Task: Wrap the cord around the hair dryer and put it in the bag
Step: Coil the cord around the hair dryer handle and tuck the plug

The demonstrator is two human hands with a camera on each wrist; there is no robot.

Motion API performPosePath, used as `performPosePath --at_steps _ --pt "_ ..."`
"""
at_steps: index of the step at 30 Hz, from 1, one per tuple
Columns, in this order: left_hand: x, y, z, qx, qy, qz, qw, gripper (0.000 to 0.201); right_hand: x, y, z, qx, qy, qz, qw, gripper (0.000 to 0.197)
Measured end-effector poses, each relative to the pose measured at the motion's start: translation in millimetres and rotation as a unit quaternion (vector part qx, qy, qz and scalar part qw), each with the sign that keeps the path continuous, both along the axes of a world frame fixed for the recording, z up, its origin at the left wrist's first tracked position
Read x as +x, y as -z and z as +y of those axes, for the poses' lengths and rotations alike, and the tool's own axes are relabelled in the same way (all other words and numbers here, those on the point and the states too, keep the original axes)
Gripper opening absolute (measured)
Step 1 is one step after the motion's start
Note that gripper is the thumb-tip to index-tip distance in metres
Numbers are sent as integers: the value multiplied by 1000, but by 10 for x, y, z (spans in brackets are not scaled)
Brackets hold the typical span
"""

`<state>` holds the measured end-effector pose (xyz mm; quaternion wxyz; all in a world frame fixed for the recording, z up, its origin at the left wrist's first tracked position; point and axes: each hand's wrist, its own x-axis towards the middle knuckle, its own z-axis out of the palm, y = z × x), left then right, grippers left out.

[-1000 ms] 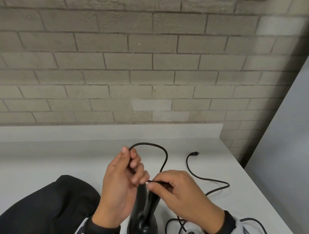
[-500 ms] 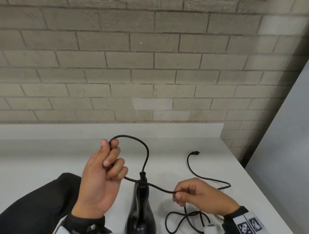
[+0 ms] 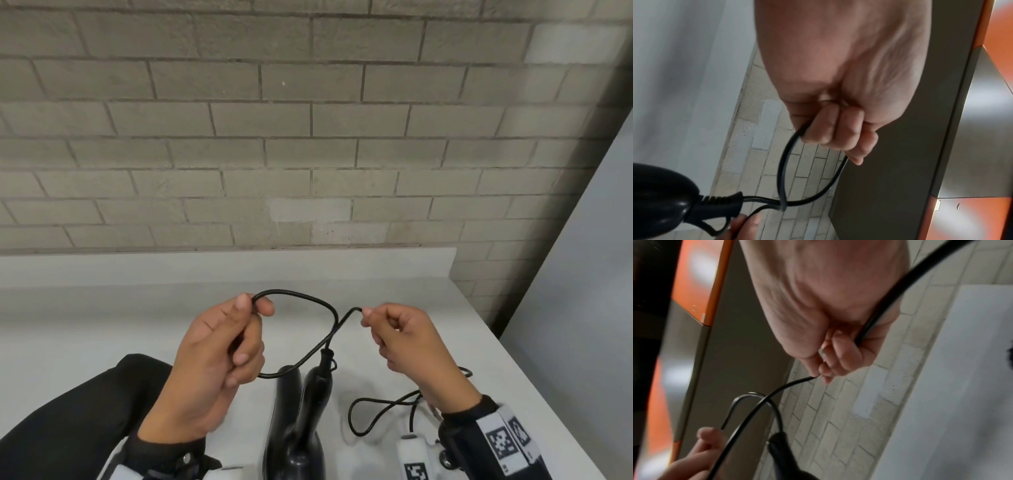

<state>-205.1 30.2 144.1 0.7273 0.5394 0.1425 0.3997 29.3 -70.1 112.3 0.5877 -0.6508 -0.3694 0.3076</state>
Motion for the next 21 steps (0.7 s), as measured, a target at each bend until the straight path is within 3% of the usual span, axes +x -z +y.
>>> performPosePath --at_steps 8,13,16,21 --pt "97 -60 -74 6 -15 -4 1000 52 -129 -304 103 71 21 -38 997 21" --pt "204 17 -87 -11 -41 -14 999 55 -225 -296 131 86 -60 62 993 14" --pt "262 85 -76 -63 6 -56 996 56 -298 -273 116 90 -133 81 984 16" --pt "285 166 -116 -148 90 -82 981 45 -290 -177 141 91 -152 63 982 16"
